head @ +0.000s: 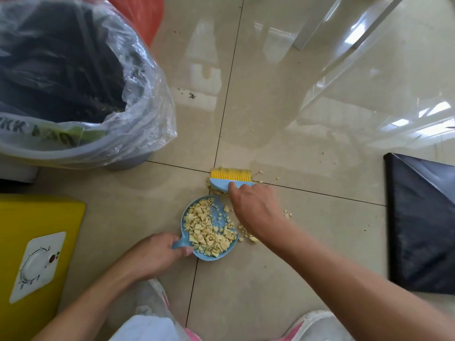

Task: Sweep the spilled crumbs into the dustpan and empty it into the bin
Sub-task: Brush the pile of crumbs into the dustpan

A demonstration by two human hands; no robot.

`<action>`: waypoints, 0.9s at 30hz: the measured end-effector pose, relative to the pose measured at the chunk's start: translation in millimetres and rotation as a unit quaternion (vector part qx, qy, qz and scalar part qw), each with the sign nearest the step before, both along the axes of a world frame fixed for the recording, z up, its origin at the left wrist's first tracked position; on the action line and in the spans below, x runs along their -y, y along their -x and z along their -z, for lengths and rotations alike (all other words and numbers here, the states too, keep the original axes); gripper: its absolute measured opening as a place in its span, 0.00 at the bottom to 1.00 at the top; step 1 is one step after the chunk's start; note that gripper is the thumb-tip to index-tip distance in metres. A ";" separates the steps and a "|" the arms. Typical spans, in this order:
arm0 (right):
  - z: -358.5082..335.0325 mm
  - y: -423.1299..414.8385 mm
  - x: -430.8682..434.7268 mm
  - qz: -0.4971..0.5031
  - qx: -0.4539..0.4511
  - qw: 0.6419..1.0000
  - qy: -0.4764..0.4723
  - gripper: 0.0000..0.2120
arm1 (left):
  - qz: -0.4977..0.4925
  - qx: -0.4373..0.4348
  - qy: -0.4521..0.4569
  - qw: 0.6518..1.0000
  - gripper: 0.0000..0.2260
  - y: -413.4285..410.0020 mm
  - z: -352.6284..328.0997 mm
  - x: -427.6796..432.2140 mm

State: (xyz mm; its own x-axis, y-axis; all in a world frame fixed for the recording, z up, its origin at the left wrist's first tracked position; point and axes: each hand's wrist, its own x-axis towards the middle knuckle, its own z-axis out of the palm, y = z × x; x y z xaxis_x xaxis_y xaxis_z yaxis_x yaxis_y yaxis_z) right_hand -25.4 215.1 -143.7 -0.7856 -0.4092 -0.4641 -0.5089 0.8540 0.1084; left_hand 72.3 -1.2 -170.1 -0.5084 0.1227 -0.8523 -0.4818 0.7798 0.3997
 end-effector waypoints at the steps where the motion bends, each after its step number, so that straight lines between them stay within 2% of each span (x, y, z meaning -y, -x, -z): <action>1: -0.7 -4.8 -1.4 -0.001 0.015 1.000 0.000 0.10 | -0.004 -0.002 -0.004 1.000 0.18 0.3 -0.3 -1.4; 7: -12.2 -34.3 -12.8 0.043 0.059 0.997 0.024 0.12 | -0.015 -0.007 -0.026 1.000 0.19 -0.2 -2.5 -10.9; 13: -28.6 -64.2 -1.9 0.090 0.105 0.988 0.065 0.08 | -0.026 0.000 -0.031 0.999 0.18 -2.0 -1.1 -12.9; 16: -42.5 -75.4 0.5 0.100 0.124 0.983 0.091 0.03 | -0.021 0.001 -0.033 0.999 0.18 -2.1 -0.3 -12.7; 21: -68.7 -60.5 -22.8 0.163 0.099 0.975 0.115 0.07 | -0.009 -0.004 -0.039 0.999 0.18 -1.5 0.6 -12.5; 27: -62.0 -16.1 -113.9 0.330 0.024 0.944 0.002 0.11 | 0.019 0.003 -0.017 1.000 0.19 2.6 4.9 -3.6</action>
State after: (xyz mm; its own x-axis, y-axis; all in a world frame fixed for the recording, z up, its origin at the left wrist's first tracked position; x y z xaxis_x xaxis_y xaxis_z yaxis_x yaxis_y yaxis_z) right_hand -9.4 329.0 -81.7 -0.8483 0.1594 -0.5050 0.1290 0.9871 0.0949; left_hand 69.7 2.4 -175.0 -0.4970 0.1716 -0.8506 -0.4548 0.7833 0.4238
